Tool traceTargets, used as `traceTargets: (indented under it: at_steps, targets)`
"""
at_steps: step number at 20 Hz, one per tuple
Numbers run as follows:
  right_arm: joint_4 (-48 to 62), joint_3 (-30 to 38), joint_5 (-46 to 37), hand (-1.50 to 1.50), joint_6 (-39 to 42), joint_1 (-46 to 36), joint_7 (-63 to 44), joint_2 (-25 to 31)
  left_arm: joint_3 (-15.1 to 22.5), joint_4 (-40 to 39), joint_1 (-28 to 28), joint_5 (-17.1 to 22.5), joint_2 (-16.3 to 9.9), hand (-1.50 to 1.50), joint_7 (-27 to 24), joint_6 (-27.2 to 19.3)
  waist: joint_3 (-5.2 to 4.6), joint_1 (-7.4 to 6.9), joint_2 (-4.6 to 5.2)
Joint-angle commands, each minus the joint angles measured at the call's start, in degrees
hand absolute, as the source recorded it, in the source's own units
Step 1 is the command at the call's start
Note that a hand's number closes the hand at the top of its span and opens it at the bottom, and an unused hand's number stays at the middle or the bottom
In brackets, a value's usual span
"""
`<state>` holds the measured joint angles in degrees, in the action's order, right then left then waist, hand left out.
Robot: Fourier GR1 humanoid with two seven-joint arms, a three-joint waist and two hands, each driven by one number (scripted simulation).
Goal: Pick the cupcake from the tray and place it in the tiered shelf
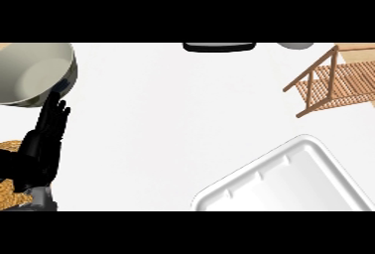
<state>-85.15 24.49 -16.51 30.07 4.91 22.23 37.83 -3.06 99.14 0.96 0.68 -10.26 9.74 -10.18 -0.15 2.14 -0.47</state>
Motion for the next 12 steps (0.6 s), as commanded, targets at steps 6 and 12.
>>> traceTargets:
  at_steps: [6, 12]
  targets:
    - [-4.3, 22.5, 19.3, 1.5, 6.9, -0.6, -17.9, 6.7, -1.0, -1.8, -1.3, 0.8, -0.4, 0.0, -3.4, 2.0, 0.0, -0.89, 0.13]
    - [5.1, 21.8, 15.7, 1.5, 4.3, -7.9, -18.6, 10.5, -0.3, -4.4, 0.2, 0.5, 1.8, 0.0, -5.8, 2.6, 0.13, -2.24, 0.48]
